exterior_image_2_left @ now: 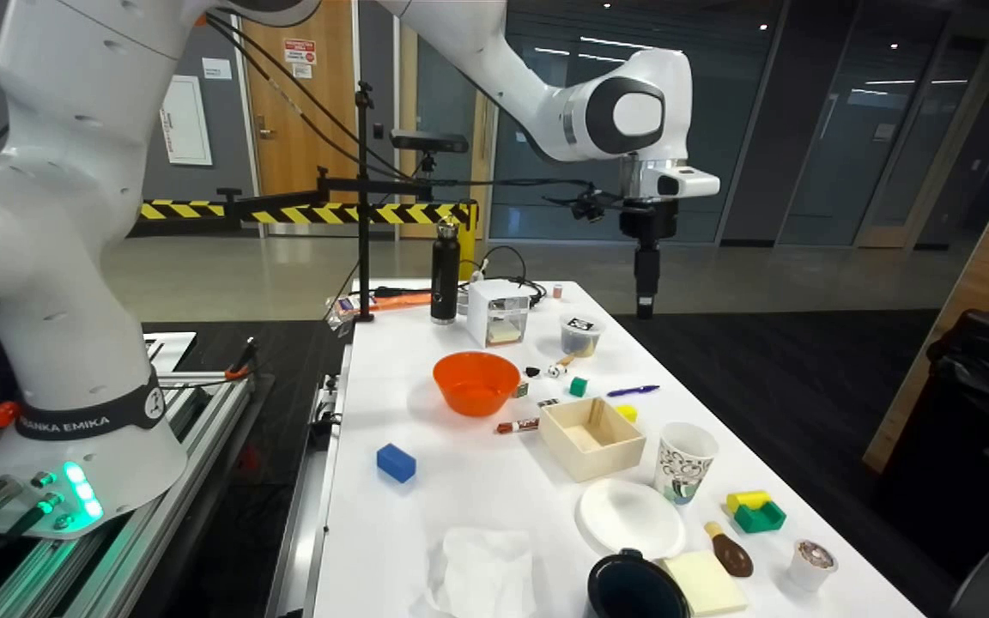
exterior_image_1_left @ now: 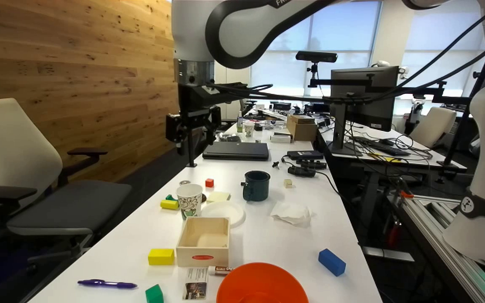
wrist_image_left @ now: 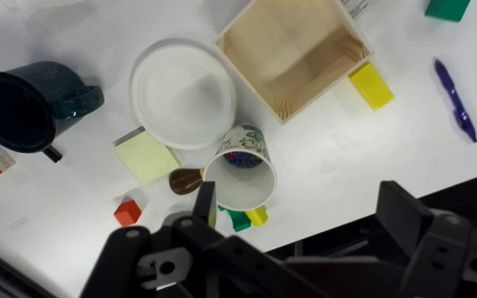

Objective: Move the cup to the right

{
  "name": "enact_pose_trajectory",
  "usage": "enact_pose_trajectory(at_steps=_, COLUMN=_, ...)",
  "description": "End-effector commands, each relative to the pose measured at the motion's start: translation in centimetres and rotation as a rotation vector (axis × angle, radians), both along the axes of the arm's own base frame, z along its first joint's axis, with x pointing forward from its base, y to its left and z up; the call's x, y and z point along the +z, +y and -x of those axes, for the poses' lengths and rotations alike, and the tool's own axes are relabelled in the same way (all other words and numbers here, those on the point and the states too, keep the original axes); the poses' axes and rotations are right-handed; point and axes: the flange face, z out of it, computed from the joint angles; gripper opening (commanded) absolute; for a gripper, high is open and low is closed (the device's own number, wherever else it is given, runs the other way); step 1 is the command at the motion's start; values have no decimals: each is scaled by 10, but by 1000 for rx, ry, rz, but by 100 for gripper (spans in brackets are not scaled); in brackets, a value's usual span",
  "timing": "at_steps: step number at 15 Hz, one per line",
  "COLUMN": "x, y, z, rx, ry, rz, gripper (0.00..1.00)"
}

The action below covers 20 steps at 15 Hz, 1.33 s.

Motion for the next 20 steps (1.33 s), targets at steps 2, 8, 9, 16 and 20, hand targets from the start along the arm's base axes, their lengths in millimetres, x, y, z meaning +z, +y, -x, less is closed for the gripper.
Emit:
enact_pose_trajectory(at_steps=2, x=-25, y=-3, z=-14, rx=174, ry=130, rz=-135, gripper=100)
enact_pose_trajectory(at_steps=8, x=-54, y=-24, z=-43, rx=230, ry=186, rz=-161, gripper=100)
enact_pose_trajectory(at_steps=9, x=-57, y=-27, z=-49, rx=219, ry=170, rz=-150, gripper=100)
enact_pose_trajectory(at_steps=16, x=-86, y=-47, z=-78, rx=146, ry=57, rz=-157, gripper=100)
enact_pose_trajectory(at_steps=20, x=-104, y=-58, z=-90, rx=116, ry=-42, rz=-142, gripper=100)
